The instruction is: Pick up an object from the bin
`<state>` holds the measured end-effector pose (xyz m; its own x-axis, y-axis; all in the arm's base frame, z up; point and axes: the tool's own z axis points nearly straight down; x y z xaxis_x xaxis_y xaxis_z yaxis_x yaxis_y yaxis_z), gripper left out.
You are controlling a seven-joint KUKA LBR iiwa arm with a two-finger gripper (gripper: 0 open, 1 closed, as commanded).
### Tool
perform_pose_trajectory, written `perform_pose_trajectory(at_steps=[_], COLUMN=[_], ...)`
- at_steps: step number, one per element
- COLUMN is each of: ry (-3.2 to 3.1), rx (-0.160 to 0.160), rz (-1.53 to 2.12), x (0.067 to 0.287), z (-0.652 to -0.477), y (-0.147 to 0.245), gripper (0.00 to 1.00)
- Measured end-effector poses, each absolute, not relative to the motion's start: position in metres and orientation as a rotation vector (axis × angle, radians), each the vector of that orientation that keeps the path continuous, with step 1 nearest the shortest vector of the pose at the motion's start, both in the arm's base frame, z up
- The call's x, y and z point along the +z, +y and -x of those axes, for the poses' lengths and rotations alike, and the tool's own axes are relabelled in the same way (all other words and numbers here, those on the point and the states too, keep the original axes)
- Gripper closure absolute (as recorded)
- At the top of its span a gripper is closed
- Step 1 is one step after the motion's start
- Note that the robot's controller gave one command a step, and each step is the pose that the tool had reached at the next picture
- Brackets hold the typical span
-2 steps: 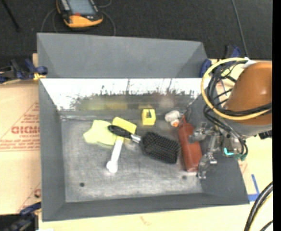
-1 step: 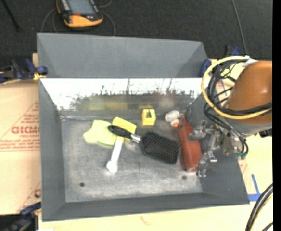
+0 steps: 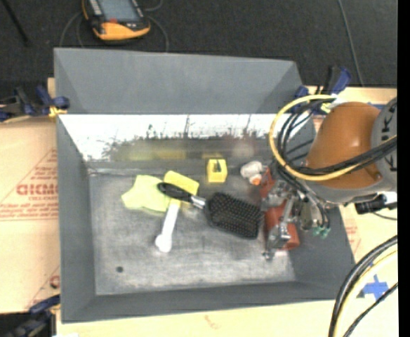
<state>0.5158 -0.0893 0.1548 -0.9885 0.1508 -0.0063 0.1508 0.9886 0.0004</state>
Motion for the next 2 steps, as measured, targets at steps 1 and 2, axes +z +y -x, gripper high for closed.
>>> perform_pose_trajectory(at_steps=[1, 2], ry=[3.117, 3.075], rx=[0.001, 0.001], rz=[-0.364, -0.622], x=[0.139, 0.143], z=[-0.548, -0.558], y=[-0.065, -0.069], gripper=[0.00, 0.00])
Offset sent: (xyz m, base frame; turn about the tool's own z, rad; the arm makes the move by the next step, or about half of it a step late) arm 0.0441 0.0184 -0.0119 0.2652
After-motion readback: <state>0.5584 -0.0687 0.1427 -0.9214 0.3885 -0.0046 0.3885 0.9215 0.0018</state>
